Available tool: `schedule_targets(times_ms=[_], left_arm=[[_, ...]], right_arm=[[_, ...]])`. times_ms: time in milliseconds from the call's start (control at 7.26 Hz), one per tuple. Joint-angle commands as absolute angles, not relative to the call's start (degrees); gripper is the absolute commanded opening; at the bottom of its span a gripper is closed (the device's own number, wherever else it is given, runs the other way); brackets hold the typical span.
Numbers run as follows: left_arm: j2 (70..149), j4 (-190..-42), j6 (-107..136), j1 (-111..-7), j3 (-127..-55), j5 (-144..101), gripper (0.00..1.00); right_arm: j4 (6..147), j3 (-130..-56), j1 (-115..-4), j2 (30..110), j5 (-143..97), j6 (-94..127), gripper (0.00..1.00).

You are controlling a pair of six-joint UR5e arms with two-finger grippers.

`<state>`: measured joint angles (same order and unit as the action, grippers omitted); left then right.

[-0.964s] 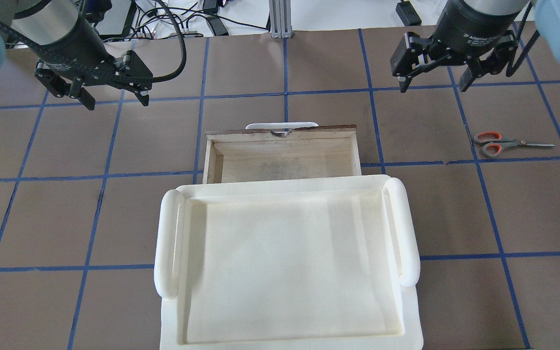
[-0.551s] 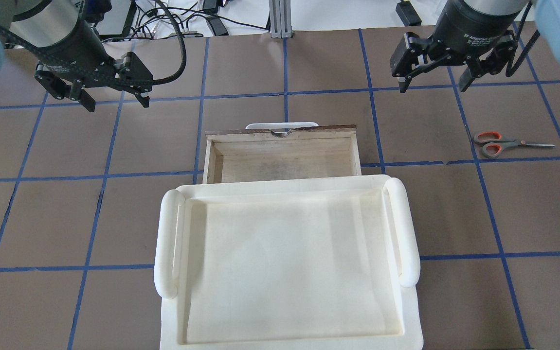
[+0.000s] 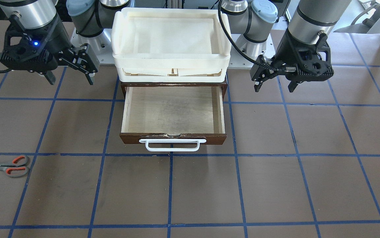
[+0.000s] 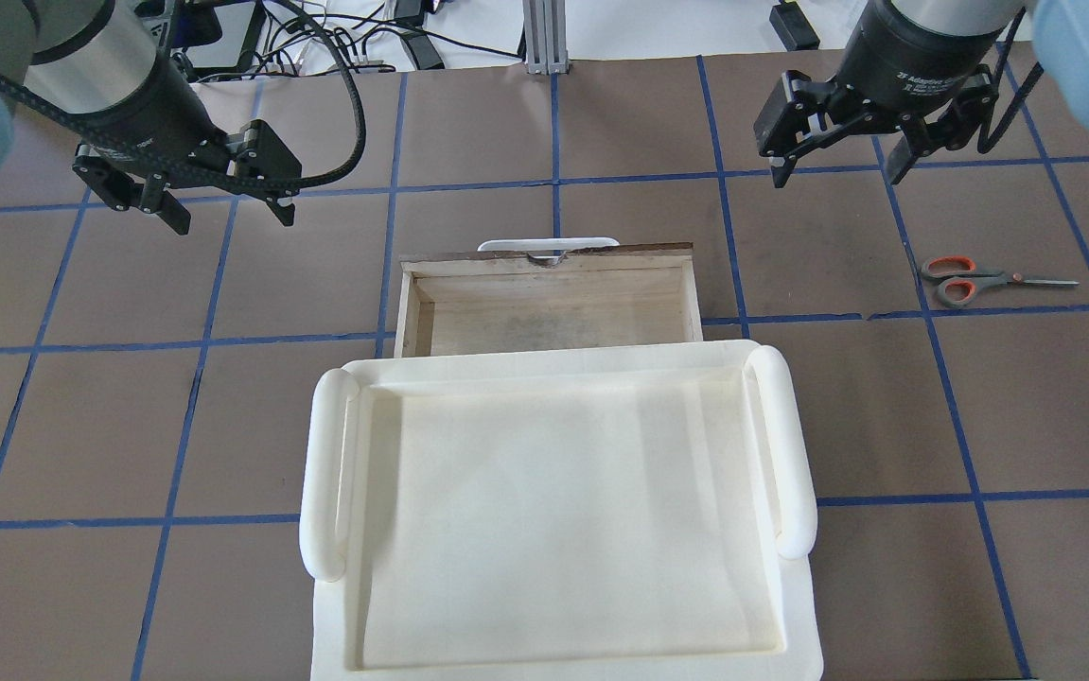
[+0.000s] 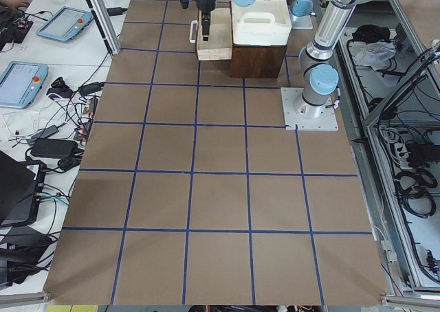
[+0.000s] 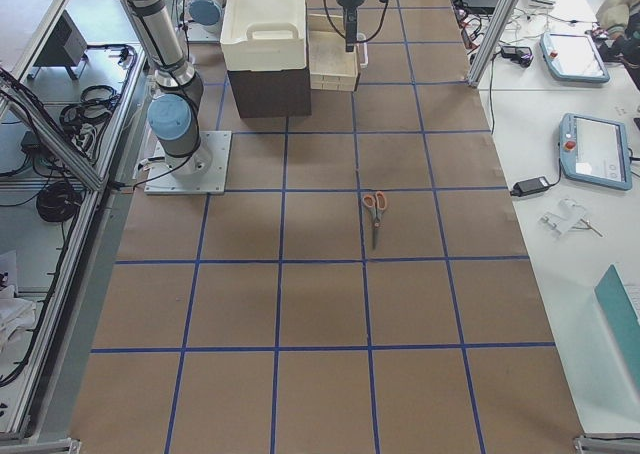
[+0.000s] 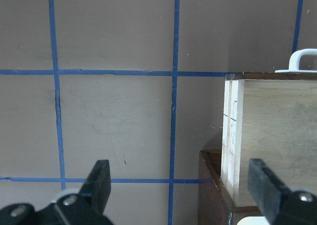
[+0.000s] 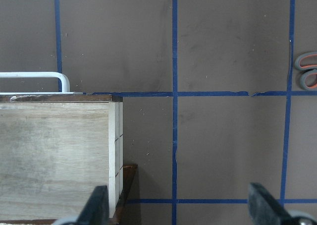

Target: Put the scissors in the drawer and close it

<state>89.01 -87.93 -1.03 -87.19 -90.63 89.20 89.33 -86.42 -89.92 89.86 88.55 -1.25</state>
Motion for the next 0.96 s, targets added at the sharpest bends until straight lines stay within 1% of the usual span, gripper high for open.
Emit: schedule_targets(times_ms=[0,276,551,689,827], left_arm=[[88.9,-87.5,-1.2,-87.2,-91.1,89.5,1.0],[88.8,-87.6,-1.5,-87.2,-91.1,89.6,1.0],[88.8,-87.9,-1.1,-87.2,-91.1,89.7,1.0],[88.8,-87.9,-1.1,-87.2,-91.1,89.6,1.0],[88.8,-87.9,-1.1,-87.2,-91.1,89.6,1.0]], right_arm=[[89.5,-87.1,-89.1,89.7,88.8,-8.1,1.0],[90.4,-92.4,-86.9,90.0,89.0,-17.7,0.99],[91.0,-96.1,-78.6,89.6,88.3,-33.8,0.98],[93.1,-98.6,-74.7,88.4,88.6,-44.2,0.98],[95.1,-99.7,-71.0,86.4,89.2,-49.8,0.98]])
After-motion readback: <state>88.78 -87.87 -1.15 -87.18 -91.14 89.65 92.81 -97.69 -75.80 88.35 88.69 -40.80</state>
